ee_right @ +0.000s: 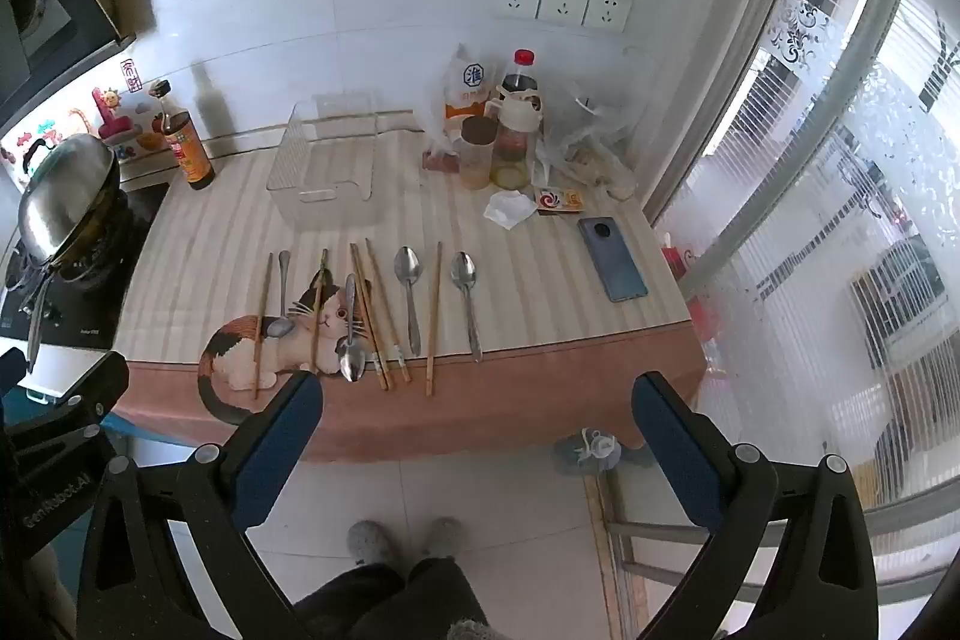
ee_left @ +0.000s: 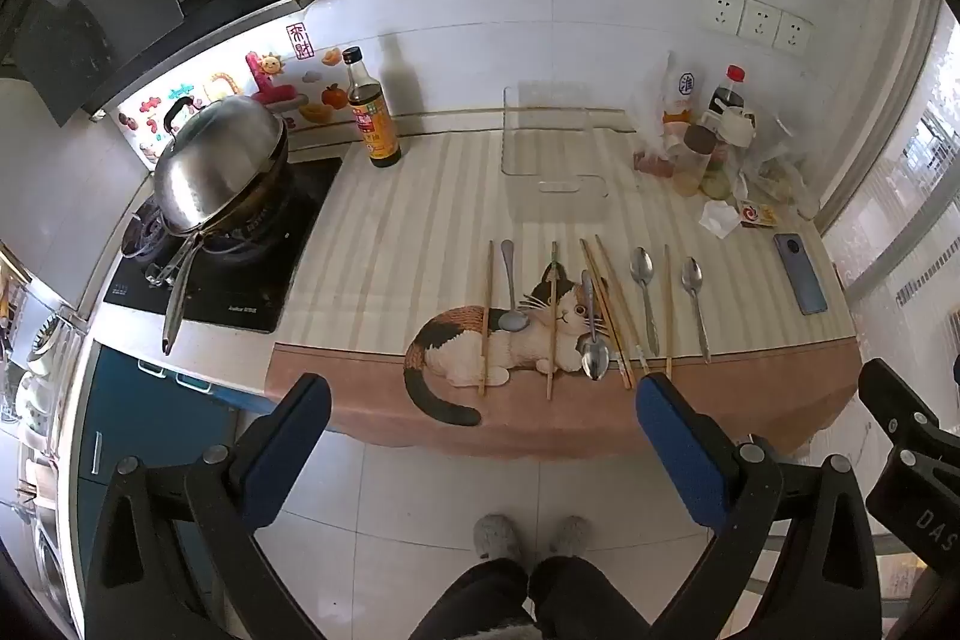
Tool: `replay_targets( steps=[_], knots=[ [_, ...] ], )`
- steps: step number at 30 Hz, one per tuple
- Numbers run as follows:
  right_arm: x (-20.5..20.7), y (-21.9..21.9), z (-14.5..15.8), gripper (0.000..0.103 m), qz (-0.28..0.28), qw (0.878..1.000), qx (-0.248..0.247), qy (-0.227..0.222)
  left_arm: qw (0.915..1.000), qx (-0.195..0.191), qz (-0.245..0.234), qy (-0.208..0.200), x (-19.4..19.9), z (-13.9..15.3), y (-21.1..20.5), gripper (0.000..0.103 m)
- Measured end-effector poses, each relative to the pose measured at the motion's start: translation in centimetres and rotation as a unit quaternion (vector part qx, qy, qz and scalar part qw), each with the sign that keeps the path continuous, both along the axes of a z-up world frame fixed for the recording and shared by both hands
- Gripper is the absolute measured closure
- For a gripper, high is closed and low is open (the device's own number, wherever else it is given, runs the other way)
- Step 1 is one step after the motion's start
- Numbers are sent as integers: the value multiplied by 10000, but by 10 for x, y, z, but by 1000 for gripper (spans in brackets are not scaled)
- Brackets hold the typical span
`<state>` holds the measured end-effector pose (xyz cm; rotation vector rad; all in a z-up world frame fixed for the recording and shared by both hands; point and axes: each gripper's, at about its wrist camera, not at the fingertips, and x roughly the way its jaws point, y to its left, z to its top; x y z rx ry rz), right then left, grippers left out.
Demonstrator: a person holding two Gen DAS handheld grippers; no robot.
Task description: Organize utensils
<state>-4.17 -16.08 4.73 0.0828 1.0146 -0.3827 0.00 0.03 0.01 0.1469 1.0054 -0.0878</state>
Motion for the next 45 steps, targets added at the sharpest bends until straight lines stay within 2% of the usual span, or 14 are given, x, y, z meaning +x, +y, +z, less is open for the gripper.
replay_targets(
  steps=[14, 45],
  knots=[
    [-6, 6, 5, 0, 70, 9999, -114, -42, 9999, -95, 48, -7, -1, 10, -1, 0],
    [-9, 20, 9, 0, 88, 9998, -142, -88, 9997, -143, 145, -160, -7, 9, 19, 0]
  ],
)
